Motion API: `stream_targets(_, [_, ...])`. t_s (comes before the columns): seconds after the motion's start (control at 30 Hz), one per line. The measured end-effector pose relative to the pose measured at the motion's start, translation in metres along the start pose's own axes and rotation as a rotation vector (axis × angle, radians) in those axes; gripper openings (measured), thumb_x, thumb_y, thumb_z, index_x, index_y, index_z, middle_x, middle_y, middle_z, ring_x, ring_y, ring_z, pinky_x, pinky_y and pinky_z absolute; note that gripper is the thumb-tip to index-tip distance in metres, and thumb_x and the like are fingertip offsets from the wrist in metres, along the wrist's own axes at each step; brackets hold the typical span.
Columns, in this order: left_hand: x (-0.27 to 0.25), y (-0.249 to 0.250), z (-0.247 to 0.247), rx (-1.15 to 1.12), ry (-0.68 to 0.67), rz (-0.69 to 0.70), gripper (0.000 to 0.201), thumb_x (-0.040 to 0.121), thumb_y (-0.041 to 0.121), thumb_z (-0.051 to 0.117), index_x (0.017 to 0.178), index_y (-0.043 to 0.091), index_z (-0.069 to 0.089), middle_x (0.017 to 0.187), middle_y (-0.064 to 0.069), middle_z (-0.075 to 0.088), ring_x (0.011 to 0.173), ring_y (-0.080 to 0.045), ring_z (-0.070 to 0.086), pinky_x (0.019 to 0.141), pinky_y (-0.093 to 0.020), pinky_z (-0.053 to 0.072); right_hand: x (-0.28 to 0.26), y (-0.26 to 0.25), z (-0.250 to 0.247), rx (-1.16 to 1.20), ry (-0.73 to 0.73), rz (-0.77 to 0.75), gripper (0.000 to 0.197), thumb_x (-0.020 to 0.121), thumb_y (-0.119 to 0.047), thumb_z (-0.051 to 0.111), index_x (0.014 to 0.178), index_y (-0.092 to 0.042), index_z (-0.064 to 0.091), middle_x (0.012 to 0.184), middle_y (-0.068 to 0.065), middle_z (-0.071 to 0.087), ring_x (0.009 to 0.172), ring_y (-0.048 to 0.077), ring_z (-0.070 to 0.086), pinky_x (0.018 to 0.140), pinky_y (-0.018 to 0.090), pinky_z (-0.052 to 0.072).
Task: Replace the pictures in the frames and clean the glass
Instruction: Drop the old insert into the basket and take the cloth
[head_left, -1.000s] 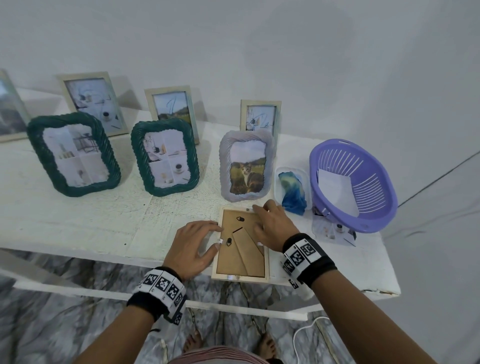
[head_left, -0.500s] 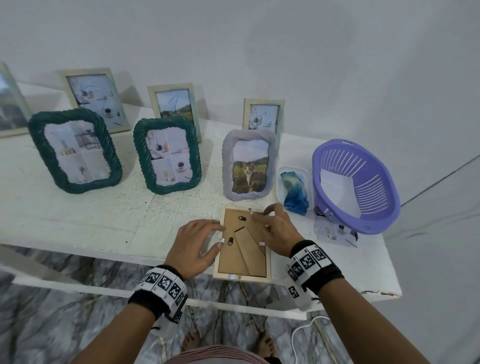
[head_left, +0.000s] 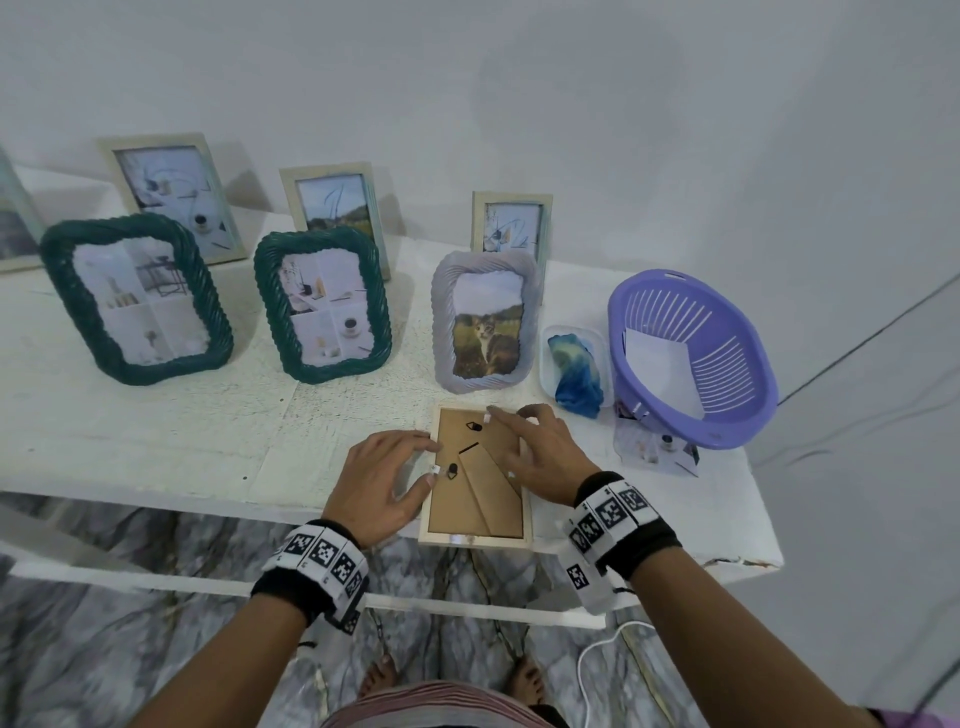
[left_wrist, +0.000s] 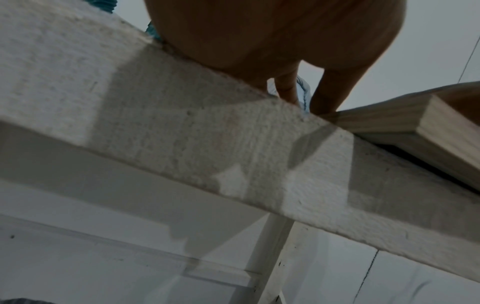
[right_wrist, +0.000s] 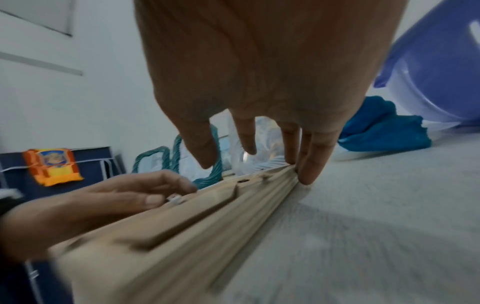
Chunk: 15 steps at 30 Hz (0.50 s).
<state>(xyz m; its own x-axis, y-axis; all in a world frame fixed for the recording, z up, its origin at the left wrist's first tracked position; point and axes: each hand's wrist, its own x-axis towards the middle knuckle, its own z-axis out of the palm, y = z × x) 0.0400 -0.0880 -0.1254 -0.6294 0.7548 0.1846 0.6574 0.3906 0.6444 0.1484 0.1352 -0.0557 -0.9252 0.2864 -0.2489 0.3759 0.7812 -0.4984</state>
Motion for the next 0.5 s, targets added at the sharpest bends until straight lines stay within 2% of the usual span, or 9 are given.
stream_targets(0.07, [0.0, 0.001, -0.001, 0.0, -0.002, -0.002, 0.038, 0.088, 0.051, 0.047, 0.122, 0.038, 0.057, 0.126, 0.025, 0.05, 0.123, -0.007, 0.043, 0.099, -0.034, 0.031, -0.018, -0.009, 0.005, 0.035, -0.001, -0.008, 0.073, 0.086, -0.044, 0.061, 0.148, -0.041, 0.023, 0.149, 0.006, 0.023, 0.132, 0.031, 0.028, 0.109, 0.038, 0.029])
stream_targets(0.13, [0.0, 0.001, 0.0, 0.007, -0.004, -0.004, 0.038, 0.088, 0.05, 0.047, 0.122, 0.037, 0.057, 0.127, 0.024, 0.051, 0.123, -0.008, 0.044, 0.099, -0.034, 0.032, -0.037, -0.017, 0.015, 0.053, -0.041, -0.025, 0.094, 0.077, -0.058, 0.067, 0.149, -0.045, 0.009, 0.158, 0.004, 0.005, 0.141, 0.028, 0.014, 0.112, 0.043, 0.027])
stream_targets(0.2, [-0.001, 0.0, 0.0, 0.005, -0.004, -0.011, 0.038, 0.088, 0.05, 0.047, 0.122, 0.038, 0.057, 0.127, 0.022, 0.053, 0.123, -0.009, 0.044, 0.099, -0.036, 0.033, -0.05, -0.021, 0.027, 0.024, -0.069, -0.034, 0.107, 0.071, -0.067, 0.068, 0.149, -0.045, -0.002, 0.159, 0.006, -0.013, 0.146, 0.027, -0.002, 0.115, 0.047, 0.023])
stream_targets(0.33, [-0.001, 0.001, 0.0, 0.003, -0.002, -0.005, 0.037, 0.088, 0.05, 0.047, 0.121, 0.038, 0.057, 0.127, 0.022, 0.053, 0.122, -0.01, 0.045, 0.099, -0.038, 0.034, -0.055, -0.019, 0.047, -0.032, 0.02, -0.048, 0.104, 0.074, -0.066, 0.065, 0.151, -0.039, 0.001, 0.157, 0.008, -0.022, 0.145, 0.03, -0.004, 0.116, 0.047, 0.02])
stream_targets(0.5, [-0.001, 0.004, -0.003, 0.019, -0.007, -0.002, 0.04, 0.088, 0.05, 0.046, 0.123, 0.036, 0.058, 0.127, 0.023, 0.051, 0.122, -0.008, 0.043, 0.097, -0.032, 0.03, -0.049, -0.015, 0.057, -0.053, 0.101, -0.055, 0.09, 0.074, -0.073, 0.04, 0.151, -0.038, 0.007, 0.158, 0.015, -0.017, 0.144, 0.036, 0.002, 0.116, 0.044, 0.018])
